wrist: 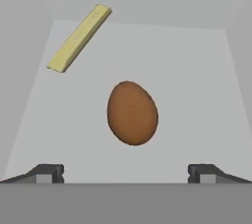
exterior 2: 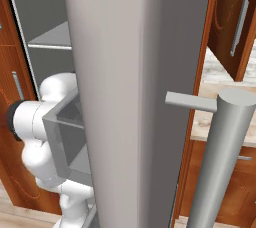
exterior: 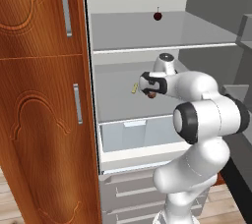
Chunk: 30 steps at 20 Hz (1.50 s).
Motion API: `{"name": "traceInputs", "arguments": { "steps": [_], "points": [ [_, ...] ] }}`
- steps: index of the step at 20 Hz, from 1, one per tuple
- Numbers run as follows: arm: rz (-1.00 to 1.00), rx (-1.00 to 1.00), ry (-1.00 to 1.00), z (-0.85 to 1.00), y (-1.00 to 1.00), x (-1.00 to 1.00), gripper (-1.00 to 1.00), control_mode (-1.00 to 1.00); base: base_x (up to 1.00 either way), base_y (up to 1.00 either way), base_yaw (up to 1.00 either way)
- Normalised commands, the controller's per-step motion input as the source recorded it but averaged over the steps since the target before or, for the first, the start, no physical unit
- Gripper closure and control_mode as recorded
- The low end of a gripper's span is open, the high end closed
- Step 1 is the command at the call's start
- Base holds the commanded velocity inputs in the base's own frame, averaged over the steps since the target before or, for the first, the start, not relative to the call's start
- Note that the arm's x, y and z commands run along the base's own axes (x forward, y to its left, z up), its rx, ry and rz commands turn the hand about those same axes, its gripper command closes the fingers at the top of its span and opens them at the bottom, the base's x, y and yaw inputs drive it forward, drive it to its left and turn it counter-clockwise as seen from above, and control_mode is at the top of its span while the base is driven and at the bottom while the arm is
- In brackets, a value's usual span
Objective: Pick the egg and butter from the fridge and place them by the bowl for mixing.
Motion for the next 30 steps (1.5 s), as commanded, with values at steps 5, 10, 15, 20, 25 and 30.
{"name": "traceInputs", "arguments": {
  "steps": [5, 10, 15, 20, 25, 30],
  "points": [
    [0.00, 0.00, 0.00, -0.16, 0.00, 0.17, -1.00, -1.00, 0.00, 0.00, 0.00],
    [0.00, 0.00, 0.00, -0.17, 0.00, 0.22, -1.00, -1.00, 0.00, 0.00, 0.00],
    [0.00, 0.00, 0.00, -0.11, 0.00, 0.27, -1.00, -1.00, 0.00, 0.00, 0.00],
    [0.00, 0.00, 0.00, -0.09, 0.00, 0.12, -1.00, -1.00, 0.00, 0.00, 0.00],
    [0.00, 0.00, 0.00, -0.17, 0.00, 0.00, -1.00, -1.00, 0.00, 0.00, 0.00],
    [0.00, 0.00, 0.00, -0.19, 0.00, 0.03, -1.00, -1.00, 0.00, 0.00, 0.00]
  ]
}}
